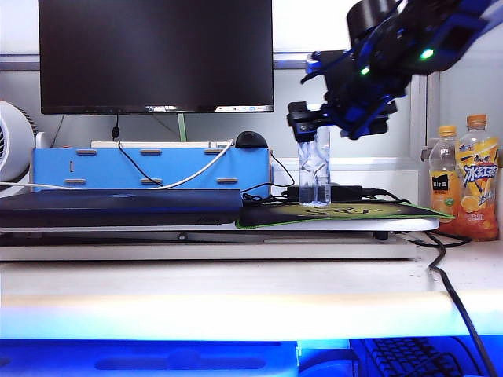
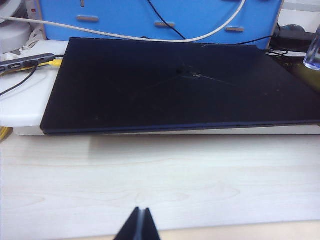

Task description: Pick up the mineral water bottle and place it on the laptop.

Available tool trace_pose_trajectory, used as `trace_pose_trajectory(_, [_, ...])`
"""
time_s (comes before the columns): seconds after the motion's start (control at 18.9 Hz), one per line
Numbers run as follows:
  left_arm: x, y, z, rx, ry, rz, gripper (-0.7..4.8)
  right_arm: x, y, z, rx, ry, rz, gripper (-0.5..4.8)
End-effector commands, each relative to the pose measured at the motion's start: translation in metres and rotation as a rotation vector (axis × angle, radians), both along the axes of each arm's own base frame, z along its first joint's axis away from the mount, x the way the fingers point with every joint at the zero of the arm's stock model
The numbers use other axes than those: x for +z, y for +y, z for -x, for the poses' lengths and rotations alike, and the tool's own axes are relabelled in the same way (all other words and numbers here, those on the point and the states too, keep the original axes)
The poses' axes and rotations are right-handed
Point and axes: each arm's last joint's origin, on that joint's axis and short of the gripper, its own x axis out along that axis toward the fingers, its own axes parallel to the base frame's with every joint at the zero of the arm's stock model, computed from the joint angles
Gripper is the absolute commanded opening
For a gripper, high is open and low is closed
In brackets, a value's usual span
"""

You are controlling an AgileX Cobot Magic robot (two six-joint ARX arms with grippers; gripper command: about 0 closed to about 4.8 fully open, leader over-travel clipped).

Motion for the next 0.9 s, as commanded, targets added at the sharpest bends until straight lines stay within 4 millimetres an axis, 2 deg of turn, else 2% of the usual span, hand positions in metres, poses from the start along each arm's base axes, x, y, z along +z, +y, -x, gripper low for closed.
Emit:
trace_pose_trajectory(0.05, [0.0, 0.0, 0.0, -0.006, 0.004, -0.001, -0.02, 0.002, 0.006, -0.017, -0.025, -0.033, -0.014, 4.79])
trace_pose_trajectory(0.58, [0.0, 0.0, 0.0, -0.006, 0.004, -0.001, -0.02, -0.006, 0.007, -0.055, -0.079, -0.041, -0.03, 4.79])
trace_pose_trajectory(0.9, [0.0, 0.0, 0.0, -0.005, 0.004, -0.001, -0.02, -0.008, 0.01, -0.067, -0.065, -0.02, -0.028, 4.79])
